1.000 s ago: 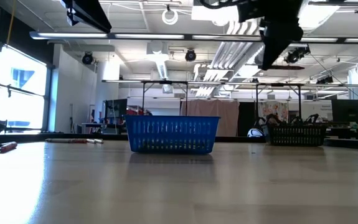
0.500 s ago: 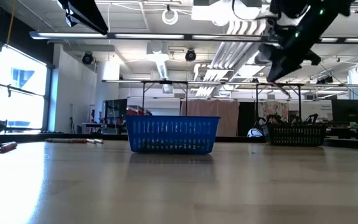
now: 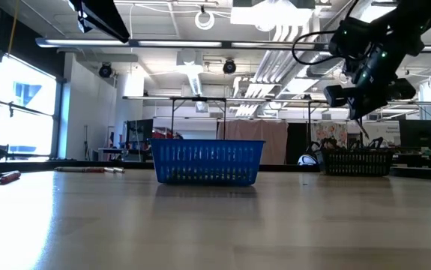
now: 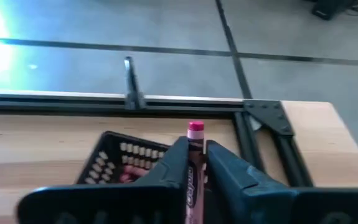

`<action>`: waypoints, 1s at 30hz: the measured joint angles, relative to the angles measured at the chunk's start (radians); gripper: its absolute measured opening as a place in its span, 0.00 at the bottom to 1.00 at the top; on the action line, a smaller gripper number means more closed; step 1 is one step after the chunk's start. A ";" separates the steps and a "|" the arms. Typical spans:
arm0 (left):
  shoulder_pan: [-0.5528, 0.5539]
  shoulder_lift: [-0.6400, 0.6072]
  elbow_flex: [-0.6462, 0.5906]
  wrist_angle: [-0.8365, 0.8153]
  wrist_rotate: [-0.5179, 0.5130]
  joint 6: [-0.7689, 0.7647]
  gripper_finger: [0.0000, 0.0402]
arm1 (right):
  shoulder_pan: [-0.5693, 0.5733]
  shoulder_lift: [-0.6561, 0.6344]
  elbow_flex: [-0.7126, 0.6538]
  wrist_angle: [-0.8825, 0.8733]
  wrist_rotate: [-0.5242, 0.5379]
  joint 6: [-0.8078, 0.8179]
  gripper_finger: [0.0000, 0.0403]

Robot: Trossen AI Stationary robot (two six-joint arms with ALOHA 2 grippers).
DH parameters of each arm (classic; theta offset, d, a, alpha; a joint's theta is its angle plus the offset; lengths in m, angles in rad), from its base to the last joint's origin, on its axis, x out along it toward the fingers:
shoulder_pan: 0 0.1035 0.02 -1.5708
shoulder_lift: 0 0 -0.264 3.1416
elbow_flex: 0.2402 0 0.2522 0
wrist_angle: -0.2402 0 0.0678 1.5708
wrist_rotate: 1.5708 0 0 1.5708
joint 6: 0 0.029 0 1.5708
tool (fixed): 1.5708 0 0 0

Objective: Sort crayons
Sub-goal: Put the red crayon into the black basket, then put the gray crayon into the orange basket

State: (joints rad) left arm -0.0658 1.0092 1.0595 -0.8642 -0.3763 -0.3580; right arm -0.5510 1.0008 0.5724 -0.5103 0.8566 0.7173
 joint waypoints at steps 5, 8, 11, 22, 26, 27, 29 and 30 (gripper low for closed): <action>0.000 0.000 0.000 -0.003 0.000 0.001 0.15 | -0.022 0.000 0.004 -0.007 -0.069 -0.041 0.27; 0.000 0.000 0.000 -0.004 0.000 0.000 0.15 | -0.016 -0.001 0.036 -0.029 -0.258 -0.033 0.32; 0.000 0.000 0.000 -0.004 0.000 -0.004 0.15 | -0.002 -0.002 0.074 -0.084 -0.516 0.056 0.34; 0.000 0.000 0.000 -0.003 0.000 -0.005 0.15 | 0.105 0.001 0.101 -0.571 -0.891 0.144 0.34; 0.000 0.000 0.000 -0.003 -0.001 0.010 0.15 | 0.161 0.002 0.100 -0.685 -0.952 0.114 0.34; 0.000 0.000 0.000 -0.003 -0.002 0.011 0.15 | 0.179 0.004 0.100 -0.675 -0.978 0.109 0.34; 0.000 0.000 0.000 -0.003 -0.004 0.011 0.15 | 0.218 0.022 0.101 -0.671 -1.032 0.098 0.34; 0.000 0.000 0.000 -0.003 -0.005 0.011 0.15 | 0.239 0.034 0.101 -0.677 -1.052 0.075 0.34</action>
State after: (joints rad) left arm -0.0658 1.0096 1.0595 -0.8677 -0.3810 -0.3473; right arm -0.3123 1.0352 0.6731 -1.1876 -0.1957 0.7927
